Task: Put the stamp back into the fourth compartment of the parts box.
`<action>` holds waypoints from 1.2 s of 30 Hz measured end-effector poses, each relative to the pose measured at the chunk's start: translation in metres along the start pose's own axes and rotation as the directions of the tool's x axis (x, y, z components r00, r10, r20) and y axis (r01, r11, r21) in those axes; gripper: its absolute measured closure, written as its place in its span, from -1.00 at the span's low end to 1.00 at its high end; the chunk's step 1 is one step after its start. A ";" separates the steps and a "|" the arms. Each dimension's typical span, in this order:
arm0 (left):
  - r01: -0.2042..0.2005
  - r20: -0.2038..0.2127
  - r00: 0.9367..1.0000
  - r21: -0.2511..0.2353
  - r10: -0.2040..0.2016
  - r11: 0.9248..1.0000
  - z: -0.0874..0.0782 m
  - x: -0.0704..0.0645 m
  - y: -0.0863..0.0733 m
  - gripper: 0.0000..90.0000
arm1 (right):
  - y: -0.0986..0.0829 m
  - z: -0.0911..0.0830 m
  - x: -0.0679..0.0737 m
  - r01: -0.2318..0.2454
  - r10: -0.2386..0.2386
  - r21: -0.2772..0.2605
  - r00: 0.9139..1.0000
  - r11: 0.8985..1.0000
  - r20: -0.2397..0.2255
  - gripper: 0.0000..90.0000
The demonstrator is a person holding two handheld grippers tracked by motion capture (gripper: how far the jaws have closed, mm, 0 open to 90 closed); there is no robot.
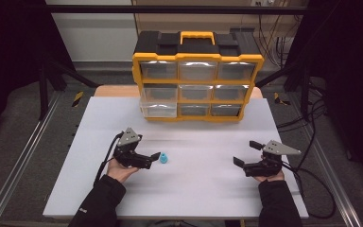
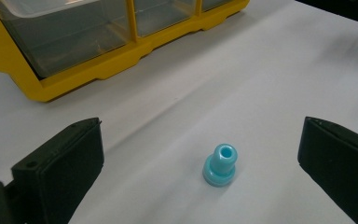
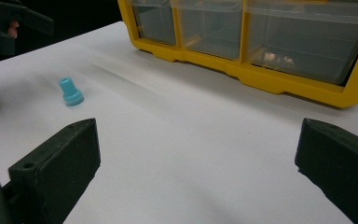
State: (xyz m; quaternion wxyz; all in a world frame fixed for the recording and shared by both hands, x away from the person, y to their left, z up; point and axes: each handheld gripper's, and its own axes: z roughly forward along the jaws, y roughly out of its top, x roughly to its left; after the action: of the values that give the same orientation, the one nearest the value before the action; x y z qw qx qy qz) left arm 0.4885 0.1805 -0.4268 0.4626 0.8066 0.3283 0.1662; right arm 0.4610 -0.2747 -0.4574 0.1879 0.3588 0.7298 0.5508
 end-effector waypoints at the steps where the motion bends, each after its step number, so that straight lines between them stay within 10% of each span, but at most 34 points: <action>1: 0.000 0.000 1.000 0.000 0.000 1.000 0.000 0.000 0.000 -1.00 | 0.000 0.000 0.000 0.000 0.000 0.000 1.000 1.000 0.000 -0.99; 36: 0.005 -0.004 1.000 0.103 -0.004 0.995 0.033 -0.013 -0.014 -0.74 | -0.001 0.001 0.000 -0.002 0.002 0.010 1.000 1.000 -0.008 -0.99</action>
State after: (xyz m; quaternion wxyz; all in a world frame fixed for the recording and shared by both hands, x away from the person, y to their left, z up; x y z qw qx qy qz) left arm 0.4922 0.1560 -0.4554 0.4204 0.8282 0.3391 0.1496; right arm 0.4618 -0.2738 -0.4585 0.1824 0.3583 0.7329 0.5488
